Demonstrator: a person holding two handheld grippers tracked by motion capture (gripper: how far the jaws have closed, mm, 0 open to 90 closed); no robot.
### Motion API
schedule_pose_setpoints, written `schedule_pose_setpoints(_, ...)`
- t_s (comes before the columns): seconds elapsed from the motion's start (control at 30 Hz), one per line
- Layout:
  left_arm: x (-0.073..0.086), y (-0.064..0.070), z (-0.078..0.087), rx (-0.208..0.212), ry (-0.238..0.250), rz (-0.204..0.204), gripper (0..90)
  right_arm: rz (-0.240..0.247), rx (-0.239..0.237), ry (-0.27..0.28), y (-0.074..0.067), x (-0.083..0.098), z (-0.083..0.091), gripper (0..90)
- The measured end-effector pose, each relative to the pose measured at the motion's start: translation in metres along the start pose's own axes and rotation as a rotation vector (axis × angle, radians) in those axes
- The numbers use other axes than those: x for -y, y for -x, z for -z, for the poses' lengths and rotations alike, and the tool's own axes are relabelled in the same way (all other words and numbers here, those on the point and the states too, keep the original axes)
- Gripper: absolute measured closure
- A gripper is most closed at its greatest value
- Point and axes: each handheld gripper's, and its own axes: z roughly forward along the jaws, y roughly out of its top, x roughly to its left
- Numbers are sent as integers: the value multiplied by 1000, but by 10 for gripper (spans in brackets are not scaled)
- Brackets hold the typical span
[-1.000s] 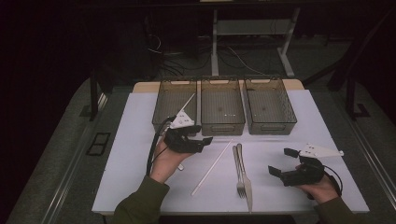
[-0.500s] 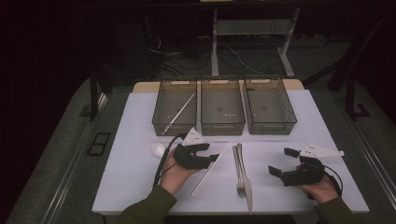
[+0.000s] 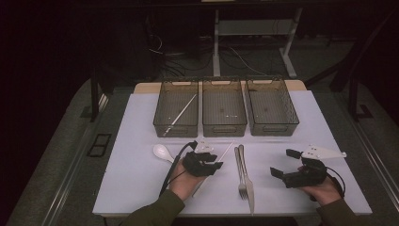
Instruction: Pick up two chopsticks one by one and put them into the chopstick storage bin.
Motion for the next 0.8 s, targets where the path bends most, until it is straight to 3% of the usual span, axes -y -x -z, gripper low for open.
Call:
schedule_pose_setpoints(0.2, 3, -3, -4, -7, -41, 12, 696, 0, 0, 0, 0, 0, 0, 8)
schedule_pose_setpoints(0.37, 4, -2, -7, -17, -79, -10, 748, 3, 1, 2, 1, 0, 0, 8)
schedule_pose_setpoints(0.8, 2, -6, -4, -31, -98, -27, 828, -3, 2, 4, 1, 0, 1, 8)
